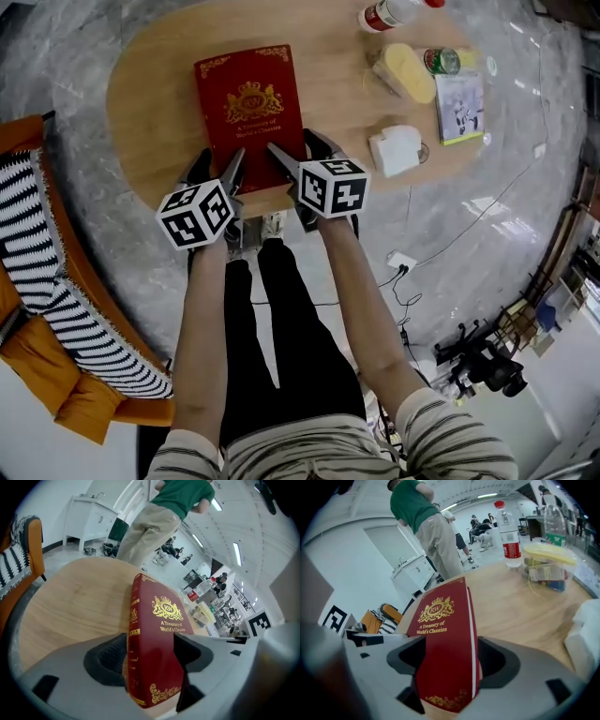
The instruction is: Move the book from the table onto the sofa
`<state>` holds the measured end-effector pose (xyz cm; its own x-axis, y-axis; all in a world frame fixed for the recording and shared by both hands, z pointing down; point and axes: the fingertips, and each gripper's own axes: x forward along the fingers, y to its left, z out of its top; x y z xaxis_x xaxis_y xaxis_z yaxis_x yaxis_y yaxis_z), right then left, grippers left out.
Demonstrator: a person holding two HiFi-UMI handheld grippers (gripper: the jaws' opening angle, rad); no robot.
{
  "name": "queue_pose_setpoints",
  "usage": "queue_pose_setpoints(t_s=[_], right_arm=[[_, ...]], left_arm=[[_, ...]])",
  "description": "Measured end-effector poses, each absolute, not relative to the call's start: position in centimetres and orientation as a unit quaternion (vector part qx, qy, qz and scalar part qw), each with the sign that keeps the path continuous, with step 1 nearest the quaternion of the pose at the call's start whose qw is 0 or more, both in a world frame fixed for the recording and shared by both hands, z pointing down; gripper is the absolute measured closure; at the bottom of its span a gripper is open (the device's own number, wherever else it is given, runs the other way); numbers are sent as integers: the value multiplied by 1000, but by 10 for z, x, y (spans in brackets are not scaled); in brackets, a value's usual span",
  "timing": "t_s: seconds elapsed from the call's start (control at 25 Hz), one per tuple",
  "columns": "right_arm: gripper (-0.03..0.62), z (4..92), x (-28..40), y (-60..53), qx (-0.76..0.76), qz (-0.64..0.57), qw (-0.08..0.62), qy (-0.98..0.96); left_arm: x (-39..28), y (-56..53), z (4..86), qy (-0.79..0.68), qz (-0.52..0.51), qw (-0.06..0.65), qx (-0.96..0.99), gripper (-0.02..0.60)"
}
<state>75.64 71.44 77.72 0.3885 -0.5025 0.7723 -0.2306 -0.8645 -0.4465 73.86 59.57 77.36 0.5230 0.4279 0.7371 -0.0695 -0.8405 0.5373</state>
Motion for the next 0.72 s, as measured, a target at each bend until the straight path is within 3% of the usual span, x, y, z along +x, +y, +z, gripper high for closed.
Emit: queue_pose_setpoints(t_s=[0.72], right_arm=[[247,796,760,705,-801,-513,168,259]], left_arm=[[741,606,795,127,486,267,822,267]])
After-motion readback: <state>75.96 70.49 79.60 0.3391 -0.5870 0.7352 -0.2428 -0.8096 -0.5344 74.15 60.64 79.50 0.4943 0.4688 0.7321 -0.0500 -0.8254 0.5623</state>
